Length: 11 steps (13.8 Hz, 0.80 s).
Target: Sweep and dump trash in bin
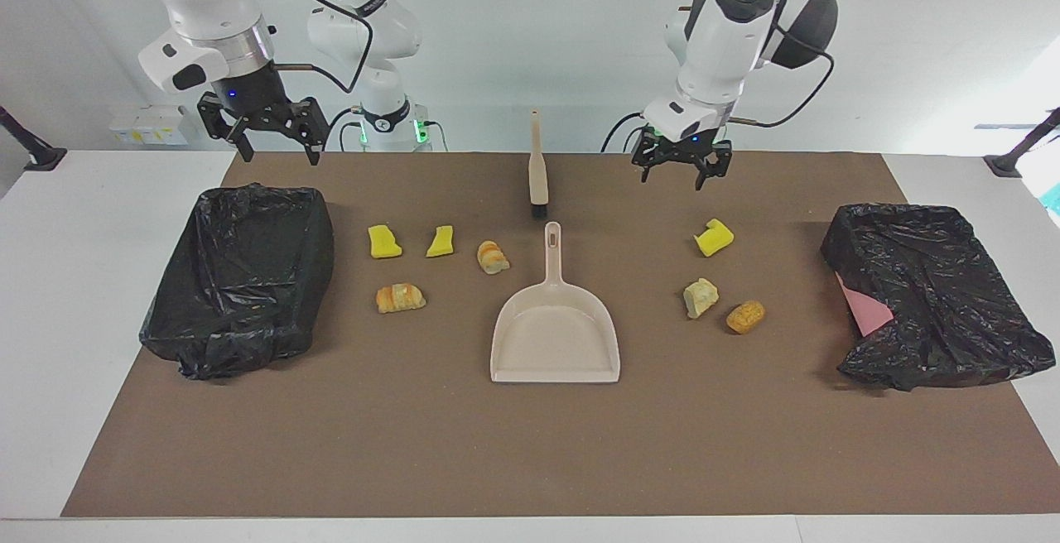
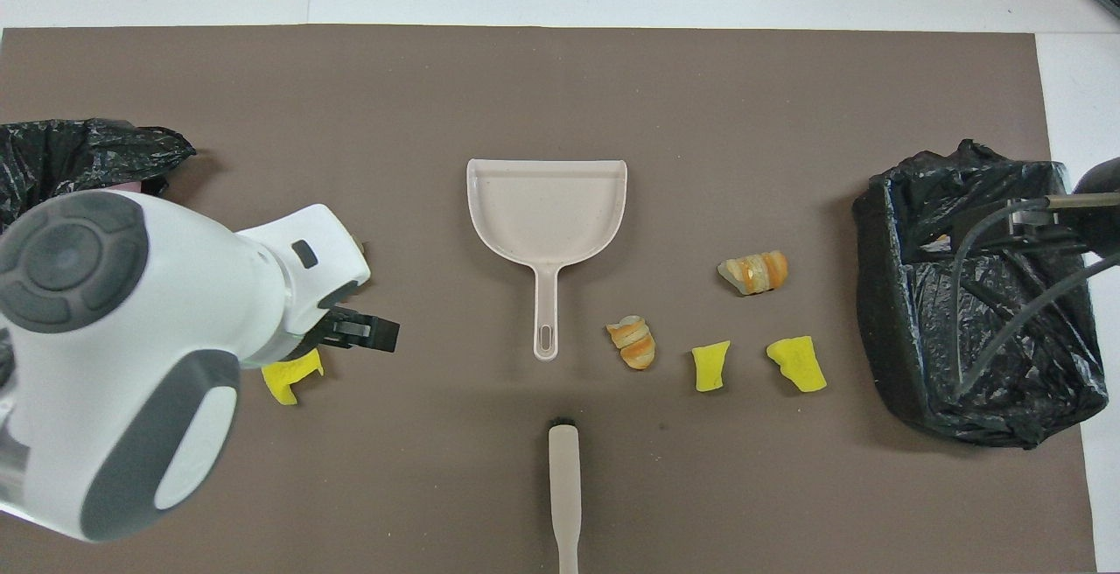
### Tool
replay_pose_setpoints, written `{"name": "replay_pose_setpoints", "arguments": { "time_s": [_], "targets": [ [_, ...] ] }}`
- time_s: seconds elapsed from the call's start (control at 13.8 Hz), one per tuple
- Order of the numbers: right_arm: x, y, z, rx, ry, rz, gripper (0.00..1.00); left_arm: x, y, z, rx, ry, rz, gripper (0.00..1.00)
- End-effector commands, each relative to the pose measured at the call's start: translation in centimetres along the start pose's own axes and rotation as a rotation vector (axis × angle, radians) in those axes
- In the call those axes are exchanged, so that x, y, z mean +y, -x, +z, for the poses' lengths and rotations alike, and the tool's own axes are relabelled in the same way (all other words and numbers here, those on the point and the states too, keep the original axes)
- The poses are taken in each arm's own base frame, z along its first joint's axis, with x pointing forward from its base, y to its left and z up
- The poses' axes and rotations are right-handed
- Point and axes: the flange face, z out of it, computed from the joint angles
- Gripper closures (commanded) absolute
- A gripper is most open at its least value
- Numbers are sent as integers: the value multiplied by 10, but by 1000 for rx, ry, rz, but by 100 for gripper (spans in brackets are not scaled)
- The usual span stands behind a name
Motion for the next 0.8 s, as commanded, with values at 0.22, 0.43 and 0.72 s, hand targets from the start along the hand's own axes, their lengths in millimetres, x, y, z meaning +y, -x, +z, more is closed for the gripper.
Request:
{"name": "replay_pose_setpoints", "arguments": {
  "time_s": [0.22, 0.43, 0.72],
  "targets": [
    [3, 2, -2, 1, -18, -15, 0, 95, 57, 74, 24, 14, -24, 0],
    [-9, -2, 7, 33, -20, -28, 0, 142, 97, 107, 37, 25, -63, 0],
    [-63, -14, 31, 69, -35, 24, 0, 193, 160, 139, 27, 23, -62, 0]
  ]
}}
